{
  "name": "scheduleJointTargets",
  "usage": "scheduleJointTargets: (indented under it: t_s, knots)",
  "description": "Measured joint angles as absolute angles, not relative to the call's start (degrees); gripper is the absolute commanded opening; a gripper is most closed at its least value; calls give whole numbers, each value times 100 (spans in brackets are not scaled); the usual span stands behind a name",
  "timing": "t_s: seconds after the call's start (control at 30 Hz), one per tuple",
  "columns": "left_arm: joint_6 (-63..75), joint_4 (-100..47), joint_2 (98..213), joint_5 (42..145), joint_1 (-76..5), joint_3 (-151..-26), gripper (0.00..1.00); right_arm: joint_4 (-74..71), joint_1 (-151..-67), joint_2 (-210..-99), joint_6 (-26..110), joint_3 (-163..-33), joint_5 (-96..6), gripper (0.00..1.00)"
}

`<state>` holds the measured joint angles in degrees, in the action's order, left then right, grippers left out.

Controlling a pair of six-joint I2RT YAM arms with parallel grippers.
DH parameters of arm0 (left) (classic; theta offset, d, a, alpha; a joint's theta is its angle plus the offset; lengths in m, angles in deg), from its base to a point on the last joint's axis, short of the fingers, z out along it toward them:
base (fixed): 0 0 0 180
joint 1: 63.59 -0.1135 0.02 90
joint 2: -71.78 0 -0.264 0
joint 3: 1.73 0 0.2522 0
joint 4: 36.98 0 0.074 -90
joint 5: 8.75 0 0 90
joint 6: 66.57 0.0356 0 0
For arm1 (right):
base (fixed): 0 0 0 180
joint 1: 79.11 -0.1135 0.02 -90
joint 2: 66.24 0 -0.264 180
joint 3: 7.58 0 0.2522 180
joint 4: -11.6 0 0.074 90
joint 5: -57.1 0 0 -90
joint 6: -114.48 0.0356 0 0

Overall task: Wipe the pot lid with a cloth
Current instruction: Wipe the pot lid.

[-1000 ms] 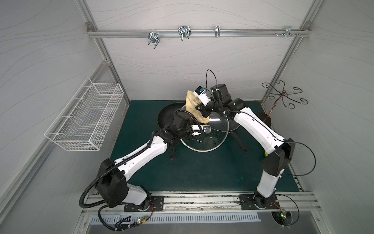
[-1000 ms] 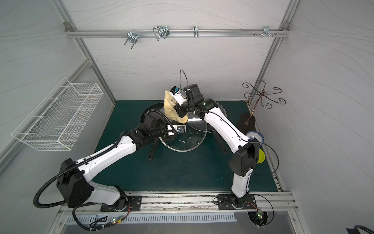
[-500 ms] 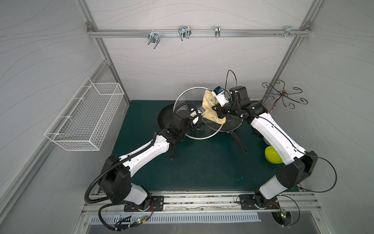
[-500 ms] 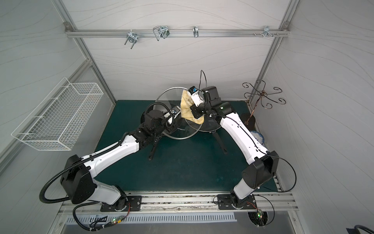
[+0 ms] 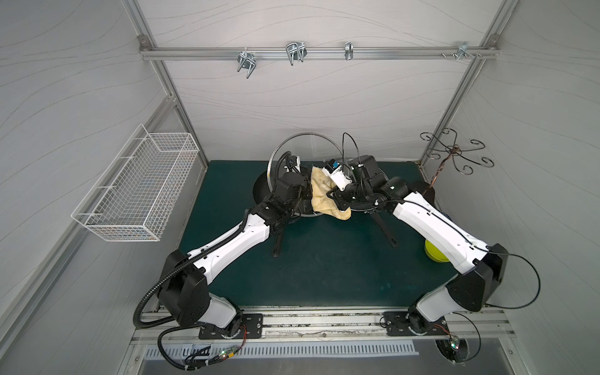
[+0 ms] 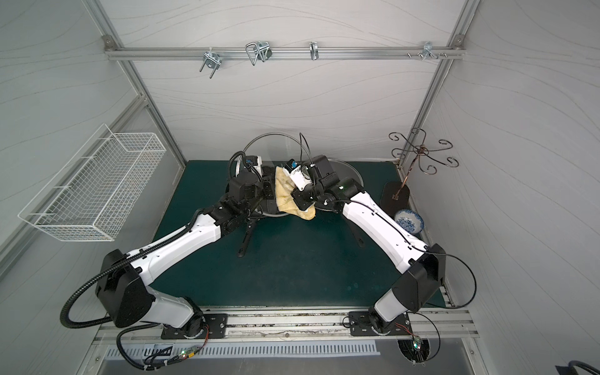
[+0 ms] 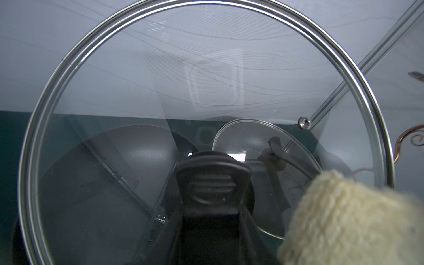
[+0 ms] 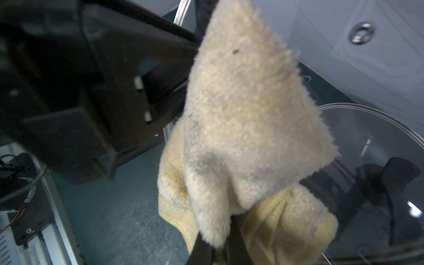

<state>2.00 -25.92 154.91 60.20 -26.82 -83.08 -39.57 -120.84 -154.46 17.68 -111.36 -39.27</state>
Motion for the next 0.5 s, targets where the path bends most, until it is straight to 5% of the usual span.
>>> scheduleJointTargets:
  t_s: [0.5]
  knots:
    - [106, -2607, 15327, 5912, -2717, -8306, 0, -3926, -11951, -15459, 2045, -11138, -3868, 0]
